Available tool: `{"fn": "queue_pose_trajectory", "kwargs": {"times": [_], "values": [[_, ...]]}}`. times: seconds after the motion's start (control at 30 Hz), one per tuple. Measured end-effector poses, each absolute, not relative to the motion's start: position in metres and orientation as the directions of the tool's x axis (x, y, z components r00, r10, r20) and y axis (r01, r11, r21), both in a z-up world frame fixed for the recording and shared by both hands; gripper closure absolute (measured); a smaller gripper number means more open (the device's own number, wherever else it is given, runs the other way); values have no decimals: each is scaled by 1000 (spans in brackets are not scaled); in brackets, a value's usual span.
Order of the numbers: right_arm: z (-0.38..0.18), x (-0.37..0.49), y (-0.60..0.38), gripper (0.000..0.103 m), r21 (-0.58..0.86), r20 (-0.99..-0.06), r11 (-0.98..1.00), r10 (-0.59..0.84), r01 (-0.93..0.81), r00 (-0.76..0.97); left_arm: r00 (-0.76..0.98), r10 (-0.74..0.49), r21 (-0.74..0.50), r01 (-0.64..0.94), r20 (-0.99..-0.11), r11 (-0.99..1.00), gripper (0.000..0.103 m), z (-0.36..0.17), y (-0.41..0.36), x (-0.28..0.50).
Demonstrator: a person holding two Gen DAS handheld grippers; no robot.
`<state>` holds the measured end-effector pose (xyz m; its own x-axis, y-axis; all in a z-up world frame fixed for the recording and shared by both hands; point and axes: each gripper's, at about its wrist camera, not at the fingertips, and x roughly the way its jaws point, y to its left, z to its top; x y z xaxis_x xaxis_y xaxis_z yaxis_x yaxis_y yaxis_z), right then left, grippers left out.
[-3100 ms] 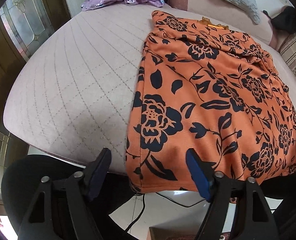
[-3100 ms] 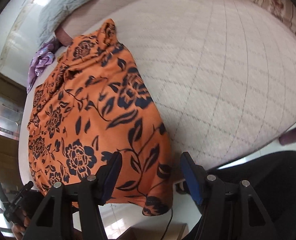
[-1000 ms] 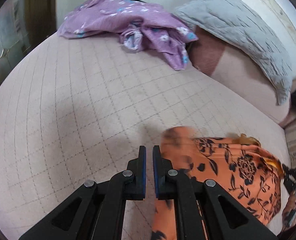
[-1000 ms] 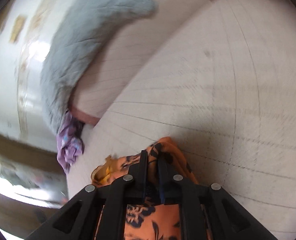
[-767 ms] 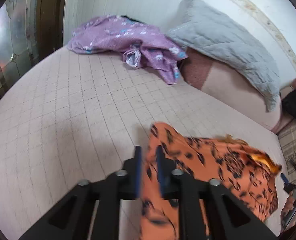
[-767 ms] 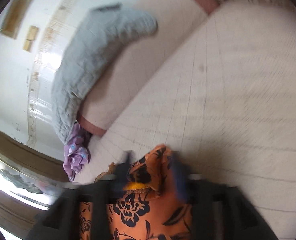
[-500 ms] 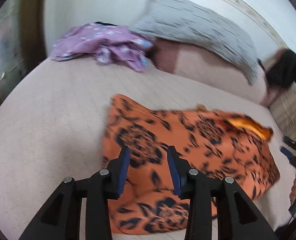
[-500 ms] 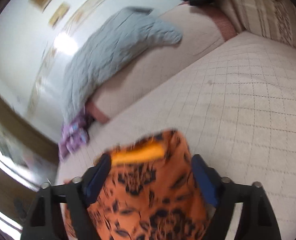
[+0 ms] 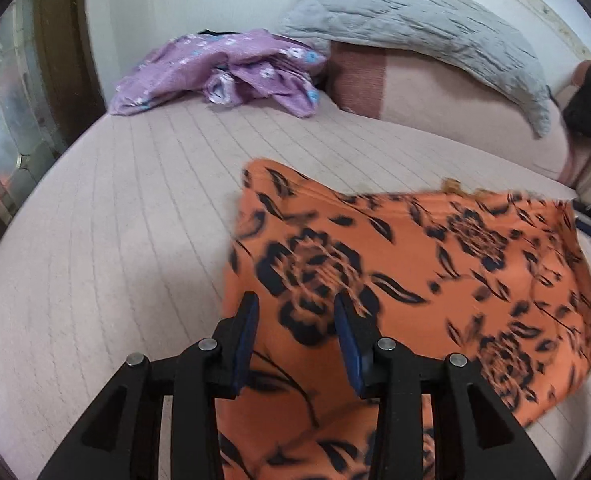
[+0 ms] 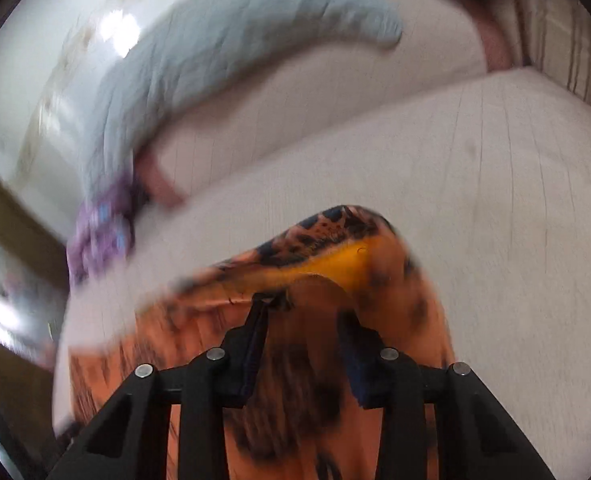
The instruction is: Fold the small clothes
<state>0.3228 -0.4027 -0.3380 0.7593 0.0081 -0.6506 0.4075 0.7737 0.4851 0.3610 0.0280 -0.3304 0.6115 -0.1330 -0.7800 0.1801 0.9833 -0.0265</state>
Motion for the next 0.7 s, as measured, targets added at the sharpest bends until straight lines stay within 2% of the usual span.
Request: {"fn": "queue_pose_trajectory", "kwargs": {"times": [0.07,0.13,0.33,0.47,0.53,0.57,0.6,0.7], "values": [[-330,318,-409,65,524,-622,748,8,408,783,624,-119,-25,157,-772,987,64,-329,34,366],[-326,308,-404,65,474,-629,785,-14,398,777,630,-105,-23,137,-769,990,64,-327,37,367],[-334,248,-391,65,400,-683,845,16,355,730,620,-156,-53,181,-769,982,64,-325,34,350],[-346,214,-362,65,371,-724,877,67,305,687,609,-161,-11,243,-777,970,64,-328,18,329],[-362,205,-348,65,305,-774,900,43,313,631,605,-126,28,239,-786,971,63,-332,15,324],[-370,203,-344,64,280,-796,906,35,316,604,598,-102,48,229,-795,972,62,-335,15,324],[-378,201,-341,65,258,-807,915,28,311,589,582,-71,72,219,-810,973,54,-341,15,326],[-371,202,-337,66,238,-814,917,8,320,580,558,-63,64,206,-827,976,50,-349,21,330]]}}
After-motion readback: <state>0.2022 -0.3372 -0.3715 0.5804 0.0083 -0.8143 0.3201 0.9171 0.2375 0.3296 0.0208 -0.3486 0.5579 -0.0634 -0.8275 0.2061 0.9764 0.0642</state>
